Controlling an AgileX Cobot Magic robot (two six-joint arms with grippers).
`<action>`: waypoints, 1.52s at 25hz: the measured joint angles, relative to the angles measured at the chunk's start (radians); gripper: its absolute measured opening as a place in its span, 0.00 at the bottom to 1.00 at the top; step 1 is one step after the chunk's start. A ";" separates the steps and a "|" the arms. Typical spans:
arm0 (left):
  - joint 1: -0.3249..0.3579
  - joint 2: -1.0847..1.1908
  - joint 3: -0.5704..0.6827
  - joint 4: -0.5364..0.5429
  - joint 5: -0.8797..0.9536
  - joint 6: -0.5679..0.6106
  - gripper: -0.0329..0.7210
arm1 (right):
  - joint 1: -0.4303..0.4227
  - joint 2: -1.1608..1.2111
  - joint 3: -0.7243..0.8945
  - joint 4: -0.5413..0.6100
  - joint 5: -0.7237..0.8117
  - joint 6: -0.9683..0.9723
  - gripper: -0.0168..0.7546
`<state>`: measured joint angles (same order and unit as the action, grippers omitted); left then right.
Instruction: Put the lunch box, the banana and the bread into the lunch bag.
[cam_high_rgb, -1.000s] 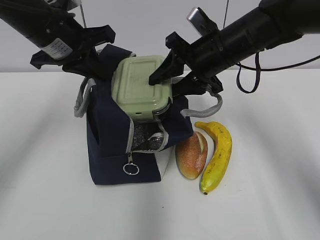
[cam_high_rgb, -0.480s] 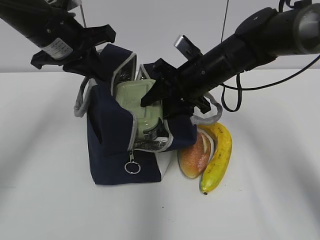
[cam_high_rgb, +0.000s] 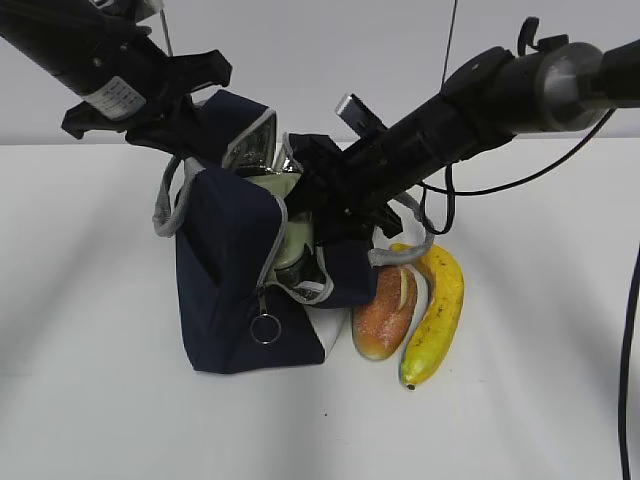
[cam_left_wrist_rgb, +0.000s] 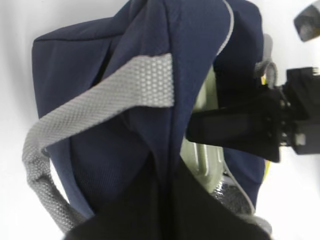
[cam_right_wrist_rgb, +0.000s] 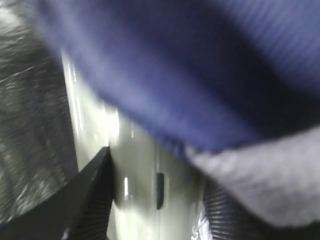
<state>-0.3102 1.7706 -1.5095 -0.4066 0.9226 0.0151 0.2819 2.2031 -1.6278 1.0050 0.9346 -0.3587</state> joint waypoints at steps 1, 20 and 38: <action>0.000 0.000 0.000 0.000 0.000 0.000 0.04 | 0.002 0.008 -0.007 0.000 -0.002 0.000 0.50; 0.000 0.000 0.000 0.000 0.007 0.000 0.04 | 0.014 0.037 -0.020 -0.040 -0.041 0.008 0.57; 0.000 0.000 0.000 0.004 0.037 0.006 0.04 | 0.011 -0.076 -0.180 -0.293 0.255 0.108 0.57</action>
<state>-0.3102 1.7706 -1.5095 -0.4023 0.9600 0.0211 0.2931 2.1272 -1.8081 0.7123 1.1891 -0.2503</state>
